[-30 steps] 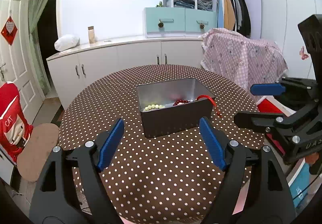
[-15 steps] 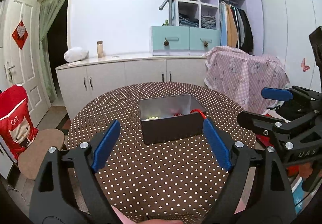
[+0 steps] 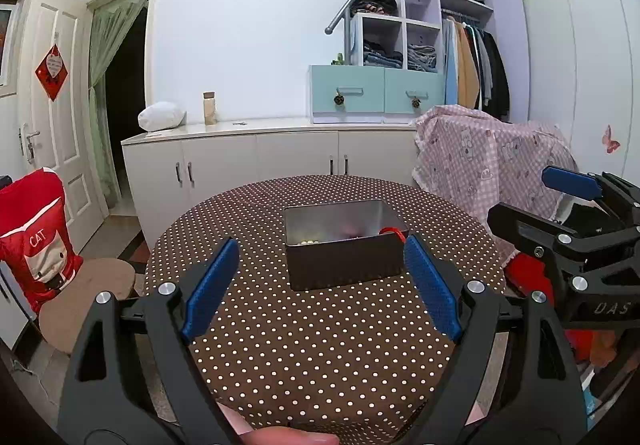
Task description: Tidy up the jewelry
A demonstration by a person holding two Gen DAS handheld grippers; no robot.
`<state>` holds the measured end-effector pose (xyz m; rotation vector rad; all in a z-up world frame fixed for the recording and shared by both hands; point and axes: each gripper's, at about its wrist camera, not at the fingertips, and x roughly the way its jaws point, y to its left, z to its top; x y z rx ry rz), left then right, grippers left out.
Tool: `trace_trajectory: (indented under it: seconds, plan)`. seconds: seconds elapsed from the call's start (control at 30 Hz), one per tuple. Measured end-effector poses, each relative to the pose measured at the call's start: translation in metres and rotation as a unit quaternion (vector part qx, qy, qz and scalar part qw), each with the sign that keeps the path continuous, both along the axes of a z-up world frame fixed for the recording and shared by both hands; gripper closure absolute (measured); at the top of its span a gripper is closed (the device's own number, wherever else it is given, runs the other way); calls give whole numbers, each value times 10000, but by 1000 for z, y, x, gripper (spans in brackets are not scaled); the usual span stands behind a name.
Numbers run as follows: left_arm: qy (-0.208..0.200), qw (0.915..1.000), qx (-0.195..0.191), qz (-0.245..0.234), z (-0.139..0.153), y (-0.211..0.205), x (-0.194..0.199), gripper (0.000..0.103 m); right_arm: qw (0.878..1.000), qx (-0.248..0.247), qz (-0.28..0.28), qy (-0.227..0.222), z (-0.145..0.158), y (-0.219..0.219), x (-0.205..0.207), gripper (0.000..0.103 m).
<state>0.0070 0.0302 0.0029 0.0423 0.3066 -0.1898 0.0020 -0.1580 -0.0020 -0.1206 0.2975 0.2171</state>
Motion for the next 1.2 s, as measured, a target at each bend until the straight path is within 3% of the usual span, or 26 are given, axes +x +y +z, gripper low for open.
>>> trace_trajectory:
  seconds: [1.2]
  plan:
    - [130,9998,-35,150,-3,-4,-2,19,9998,14,-150,-93,-6,9,-10,8]
